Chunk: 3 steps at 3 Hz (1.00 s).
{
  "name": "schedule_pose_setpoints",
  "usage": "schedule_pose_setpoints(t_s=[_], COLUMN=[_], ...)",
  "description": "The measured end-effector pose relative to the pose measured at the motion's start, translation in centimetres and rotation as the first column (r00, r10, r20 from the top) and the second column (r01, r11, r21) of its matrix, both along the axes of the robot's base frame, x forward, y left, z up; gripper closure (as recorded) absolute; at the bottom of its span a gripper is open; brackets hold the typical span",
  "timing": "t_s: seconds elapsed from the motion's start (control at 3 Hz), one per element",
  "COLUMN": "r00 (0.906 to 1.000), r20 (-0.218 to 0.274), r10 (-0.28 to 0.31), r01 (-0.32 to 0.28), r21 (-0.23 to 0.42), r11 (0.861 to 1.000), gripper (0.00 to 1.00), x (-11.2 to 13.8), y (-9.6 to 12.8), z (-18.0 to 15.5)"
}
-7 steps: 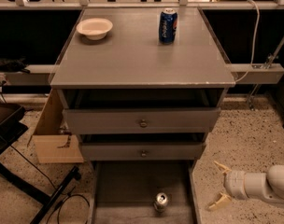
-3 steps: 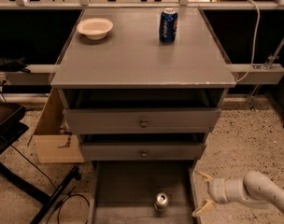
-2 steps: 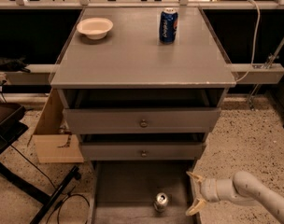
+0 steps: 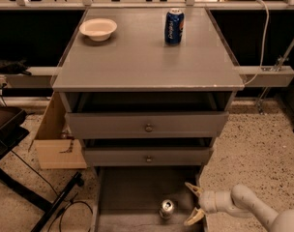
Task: Pick 7up can from bottom drawer and place on counter
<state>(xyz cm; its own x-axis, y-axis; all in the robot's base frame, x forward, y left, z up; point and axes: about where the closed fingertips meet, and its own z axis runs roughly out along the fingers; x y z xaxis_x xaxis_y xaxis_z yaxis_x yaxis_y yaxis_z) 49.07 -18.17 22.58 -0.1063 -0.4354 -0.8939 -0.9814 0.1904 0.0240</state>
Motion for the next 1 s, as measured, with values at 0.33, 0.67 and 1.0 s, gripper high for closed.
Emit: schedule_pose_setpoints(t_s=[0.33, 0.67, 1.0], r00=[1.0, 0.9993, 0.9987], r20=[-0.001, 0.016, 0.021], r10=[0.009, 0.034, 0.046], r01=[-0.009, -0.034, -0.047], r21=[0.035, 0.033, 0.035], r11=[0.999, 0.999, 0.998], gripper=[0.0, 0.0, 0.0], x=[-0.4, -1.0, -1.4], y=[1.7, 4.6, 6.2], z=[-2.1, -3.0, -3.5])
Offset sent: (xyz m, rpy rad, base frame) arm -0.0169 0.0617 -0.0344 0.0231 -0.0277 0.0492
